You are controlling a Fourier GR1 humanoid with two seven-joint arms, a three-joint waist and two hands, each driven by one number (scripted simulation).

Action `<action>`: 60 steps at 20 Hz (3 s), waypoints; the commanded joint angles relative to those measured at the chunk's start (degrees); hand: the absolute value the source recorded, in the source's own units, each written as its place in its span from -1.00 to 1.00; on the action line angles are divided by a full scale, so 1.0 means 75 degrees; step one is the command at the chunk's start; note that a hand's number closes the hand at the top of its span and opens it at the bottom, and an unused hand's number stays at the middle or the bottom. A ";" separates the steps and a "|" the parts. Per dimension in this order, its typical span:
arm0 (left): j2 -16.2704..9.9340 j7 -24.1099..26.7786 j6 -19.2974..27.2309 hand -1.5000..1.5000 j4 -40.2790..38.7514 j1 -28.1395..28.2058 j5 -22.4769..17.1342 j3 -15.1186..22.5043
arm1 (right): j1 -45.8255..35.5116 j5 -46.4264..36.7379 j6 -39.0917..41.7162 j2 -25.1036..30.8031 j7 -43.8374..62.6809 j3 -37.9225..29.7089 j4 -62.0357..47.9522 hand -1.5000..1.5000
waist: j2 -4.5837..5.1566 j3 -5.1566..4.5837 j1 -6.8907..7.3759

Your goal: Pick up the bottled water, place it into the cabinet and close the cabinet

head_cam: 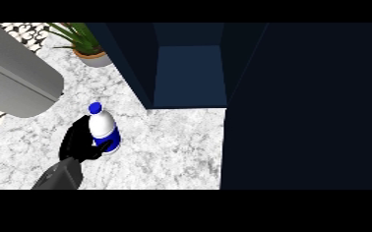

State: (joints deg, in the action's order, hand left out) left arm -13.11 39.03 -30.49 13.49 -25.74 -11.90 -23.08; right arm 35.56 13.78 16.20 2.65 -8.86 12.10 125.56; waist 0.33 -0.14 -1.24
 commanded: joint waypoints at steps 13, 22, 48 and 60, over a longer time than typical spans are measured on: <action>0.0823 0.0261 -0.0655 1.00 0.1398 0.0975 -0.0535 0.0297 | 0.0408 -0.0085 0.0050 0.0107 -0.0529 -0.0006 -0.0129 -1.00 | -0.0071 0.0022 0.0128; 0.1188 -0.1942 -0.0128 1.00 0.3911 0.1619 -0.1303 0.0744 | -0.0724 -0.0031 -0.0388 -0.0001 0.0359 -0.0001 -0.0292 -1.00 | -0.0075 0.0028 0.0220; 0.1742 -0.4013 0.5913 1.00 0.8031 0.0260 -0.1723 0.4982 | -0.0766 -0.0047 -0.0500 -0.0057 0.0000 0.0312 -0.0669 -1.00 | -0.0042 0.0020 0.0082; 0.1450 -0.4387 0.7257 1.00 0.7208 -0.1401 -0.0510 0.4720 | -0.0800 -0.0073 -0.0480 -0.0075 0.0254 0.0690 -0.0521 -1.00 | 0.0016 0.0024 -0.0245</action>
State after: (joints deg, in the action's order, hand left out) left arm -4.24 10.65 22.55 72.68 -19.87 -18.39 11.07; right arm 30.66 13.41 13.27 2.52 -8.17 16.68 121.44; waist -0.40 -0.21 -0.86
